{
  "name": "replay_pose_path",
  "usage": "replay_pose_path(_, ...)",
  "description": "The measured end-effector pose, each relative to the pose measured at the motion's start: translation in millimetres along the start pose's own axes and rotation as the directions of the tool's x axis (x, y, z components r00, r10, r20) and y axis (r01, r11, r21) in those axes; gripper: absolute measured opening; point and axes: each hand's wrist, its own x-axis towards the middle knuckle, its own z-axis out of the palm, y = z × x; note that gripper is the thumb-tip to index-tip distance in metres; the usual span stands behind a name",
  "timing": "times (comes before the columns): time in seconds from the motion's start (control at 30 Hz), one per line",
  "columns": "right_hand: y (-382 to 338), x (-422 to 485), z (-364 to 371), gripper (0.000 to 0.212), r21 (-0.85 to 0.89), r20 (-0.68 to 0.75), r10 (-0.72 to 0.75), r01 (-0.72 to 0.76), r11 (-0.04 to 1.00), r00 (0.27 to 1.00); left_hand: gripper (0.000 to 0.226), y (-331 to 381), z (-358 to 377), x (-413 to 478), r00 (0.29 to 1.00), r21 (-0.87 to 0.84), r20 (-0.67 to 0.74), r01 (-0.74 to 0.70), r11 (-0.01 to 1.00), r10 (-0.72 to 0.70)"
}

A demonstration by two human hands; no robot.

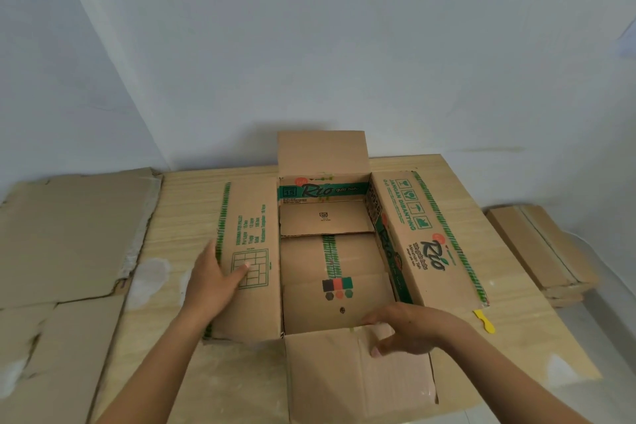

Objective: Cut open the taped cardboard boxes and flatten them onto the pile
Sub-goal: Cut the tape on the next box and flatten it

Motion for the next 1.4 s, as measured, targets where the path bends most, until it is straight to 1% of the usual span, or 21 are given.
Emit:
replay_pose_path(0.07, -2, 0, -2, 0.05, -0.002, -0.01, -0.011, 0.011, 1.0, 1.0, 0.06, 9, -13, 5, 0.995, -0.116, -0.027, 0.091, 0.989, -0.095)
replay_pose_path(0.17, -5, 0, -4, 0.049, 0.005, -0.076, -0.025, 0.025, 1.0, 0.997, 0.026, 21, -31, 11, 0.991, -0.304, 0.053, 0.13, 0.944, -0.12)
replay_pose_path(0.2, -7, 1, -5, 0.049, 0.014, -0.101, -0.043, 0.044, 0.999, 0.994, 0.02, 27, -37, 13, 0.992, -0.332, 0.06, 0.127, 0.935, -0.114)
replay_pose_path(0.27, -11, 4, -8, 0.049, 0.044, -0.148, -0.078, 0.085, 0.995, 0.986, 0.018, 43, -49, 18, 0.993, -0.384, 0.058, 0.118, 0.916, -0.103)
replay_pose_path(0.33, -17, 8, -11, 0.049, 0.076, -0.183, -0.09, 0.105, 0.991, 0.979, 0.021, 61, -60, 24, 0.992, -0.425, 0.106, 0.113, 0.898, -0.075)
replay_pose_path(0.4, -20, 11, -15, 0.048, 0.101, -0.201, -0.099, 0.121, 0.988, 0.975, 0.024, 79, -65, 29, 0.988, -0.424, 0.151, 0.095, 0.901, -0.033)
replay_pose_path(0.47, -19, 12, -18, 0.045, 0.178, -0.203, -0.125, 0.162, 0.971, 0.971, 0.027, 97, -63, 28, 0.989, -0.401, 0.145, 0.045, 0.915, 0.015)
replay_pose_path(0.53, -21, 10, -27, 0.043, 0.247, -0.292, -0.117, 0.193, 0.95, 0.949, 0.026, 114, -56, 25, 0.99, -0.382, 0.119, -0.02, 0.924, 0.071)
replay_pose_path(0.6, -25, 7, -40, 0.044, 0.225, -0.477, -0.094, 0.225, 0.948, 0.874, 0.027, 127, -48, 22, 0.987, -0.37, 0.111, -0.069, 0.927, 0.118)
replay_pose_path(0.67, -39, -3, -59, 0.049, 0.222, -0.643, -0.082, 0.287, 0.932, 0.762, 0.024, 140, -41, 19, 0.983, -0.346, 0.108, -0.104, 0.932, 0.15)
replay_pose_path(0.73, -60, -18, -77, 0.057, 0.276, -0.724, -0.098, 0.417, 0.866, 0.683, 0.023, 152, -34, 19, 0.98, -0.33, 0.105, -0.127, 0.936, 0.17)
replay_pose_path(0.77, -71, -25, -84, 0.062, 0.308, -0.732, -0.123, 0.486, 0.818, 0.671, 0.024, 157, -32, 19, 0.978, -0.326, 0.107, -0.134, 0.936, 0.177)
replay_pose_path(0.83, -93, -39, -91, 0.075, 0.338, -0.699, -0.212, 0.576, 0.744, 0.683, 0.024, 167, -27, 19, 0.972, -0.306, 0.125, -0.154, 0.939, 0.2)
replay_pose_path(0.9, -113, -48, -92, 0.086, 0.324, -0.644, -0.3, 0.606, 0.726, 0.704, 0.022, 176, -24, 19, 0.96, -0.302, 0.149, -0.185, 0.935, 0.238)
replay_pose_path(0.97, -129, -49, -90, 0.09, 0.266, -0.644, -0.338, 0.615, 0.742, 0.687, 0.021, 185, -21, 19, 0.953, -0.318, 0.17, -0.189, 0.929, 0.252)
replay_pose_path(1.0, -134, -47, -89, 0.088, 0.242, -0.675, -0.32, 0.609, 0.756, 0.665, 0.021, 188, -20, 19, 0.95, -0.325, 0.182, -0.186, 0.927, 0.254)
replay_pose_path(1.1, -138, -41, -87, 0.072, 0.274, -0.796, -0.156, 0.578, 0.769, 0.585, 0.027, 196, -16, 20, 0.928, -0.346, 0.247, -0.185, 0.92, 0.28)
replay_pose_path(1.17, -132, -44, -86, 0.064, 0.295, -0.856, -0.08, 0.61, 0.735, 0.51, 0.033, 199, -13, 18, 0.908, -0.367, 0.284, -0.196, 0.91, 0.309)
replay_pose_path(1.23, -124, -48, -87, 0.061, 0.312, -0.887, -0.047, 0.671, 0.673, 0.459, 0.047, 201, -8, 16, 0.889, -0.354, 0.292, -0.242, 0.904, 0.353)
replay_pose_path(1.3, -114, -51, -89, 0.057, 0.337, -0.897, -0.007, 0.693, 0.637, 0.443, 0.052, 205, -1, 14, 0.863, -0.34, 0.296, -0.304, 0.89, 0.409)
replay_pose_path(1.4, -95, -55, -90, 0.052, 0.39, -0.894, 0.082, 0.674, 0.628, 0.441, 0.053, 208, 16, 12, 0.814, -0.324, 0.335, -0.374, 0.869, 0.475)
